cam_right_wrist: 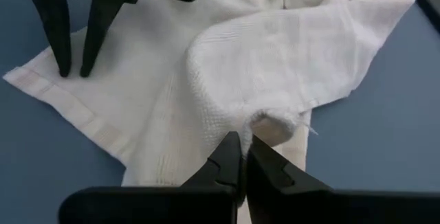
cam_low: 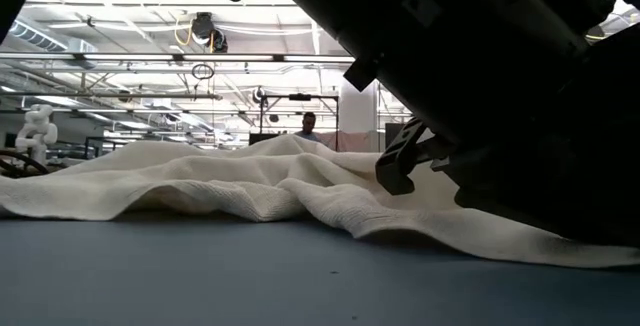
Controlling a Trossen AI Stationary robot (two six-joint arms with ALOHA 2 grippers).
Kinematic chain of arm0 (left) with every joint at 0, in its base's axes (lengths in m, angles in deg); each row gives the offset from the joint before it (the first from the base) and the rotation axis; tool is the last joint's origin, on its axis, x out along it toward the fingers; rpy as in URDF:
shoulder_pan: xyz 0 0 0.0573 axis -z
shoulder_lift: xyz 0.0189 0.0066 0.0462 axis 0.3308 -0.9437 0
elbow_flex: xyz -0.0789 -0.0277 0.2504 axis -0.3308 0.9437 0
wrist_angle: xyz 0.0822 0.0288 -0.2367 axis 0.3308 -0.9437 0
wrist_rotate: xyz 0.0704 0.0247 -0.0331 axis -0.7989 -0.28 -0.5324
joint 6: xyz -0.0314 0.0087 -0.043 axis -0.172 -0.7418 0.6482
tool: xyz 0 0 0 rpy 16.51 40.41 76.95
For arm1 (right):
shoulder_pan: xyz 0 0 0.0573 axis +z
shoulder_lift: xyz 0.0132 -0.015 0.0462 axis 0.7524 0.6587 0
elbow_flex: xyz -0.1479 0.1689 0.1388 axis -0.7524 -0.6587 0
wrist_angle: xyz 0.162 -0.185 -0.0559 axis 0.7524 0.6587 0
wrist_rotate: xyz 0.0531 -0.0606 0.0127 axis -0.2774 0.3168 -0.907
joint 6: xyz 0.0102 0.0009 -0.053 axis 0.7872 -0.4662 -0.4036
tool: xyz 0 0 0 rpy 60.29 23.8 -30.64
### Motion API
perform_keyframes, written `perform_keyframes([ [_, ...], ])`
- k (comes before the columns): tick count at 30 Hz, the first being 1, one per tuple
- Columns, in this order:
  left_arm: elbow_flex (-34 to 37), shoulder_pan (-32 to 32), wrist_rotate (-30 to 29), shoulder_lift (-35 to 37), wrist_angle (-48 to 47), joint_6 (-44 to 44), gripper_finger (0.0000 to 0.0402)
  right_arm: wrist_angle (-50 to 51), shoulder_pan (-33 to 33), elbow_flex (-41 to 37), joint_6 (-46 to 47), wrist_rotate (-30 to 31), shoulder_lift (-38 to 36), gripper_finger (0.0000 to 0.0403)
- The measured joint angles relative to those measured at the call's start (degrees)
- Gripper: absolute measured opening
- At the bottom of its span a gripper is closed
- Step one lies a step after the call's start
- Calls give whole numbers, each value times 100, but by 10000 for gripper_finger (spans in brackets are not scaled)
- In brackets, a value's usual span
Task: Roll towel into tight, uniform cylinder
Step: Roll the white towel
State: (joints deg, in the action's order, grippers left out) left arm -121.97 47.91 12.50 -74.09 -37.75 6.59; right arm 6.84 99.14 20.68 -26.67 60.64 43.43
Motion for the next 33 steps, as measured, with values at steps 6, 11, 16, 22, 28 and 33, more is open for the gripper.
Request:
perform_keyframes([
  [6, 15, 20, 139, -15, 391, -14, 56, -10, 0, 0, 164, -564, 2, 4],
  [11, 20, 55, 287, -26, 508, -39, 56, -63, 64, 0, 352, -781, 2, 4],
  [16, -82, 185, 395, -13, 461, -329, 56, -389, 259, 0, 251, -566, -2, 4],
  [22, -315, 310, 488, -2, 392, -653, 56, -1369, 317, 2, -441, -489, -13, 4],
  [28, -614, 308, 412, 22, -31, -608, 56, -1767, 313, 2, -622, -480, -13, 4],
  [33, -988, 317, 403, 27, -194, -627, 56, -1864, 313, 2, -622, -482, -13, 4],
])
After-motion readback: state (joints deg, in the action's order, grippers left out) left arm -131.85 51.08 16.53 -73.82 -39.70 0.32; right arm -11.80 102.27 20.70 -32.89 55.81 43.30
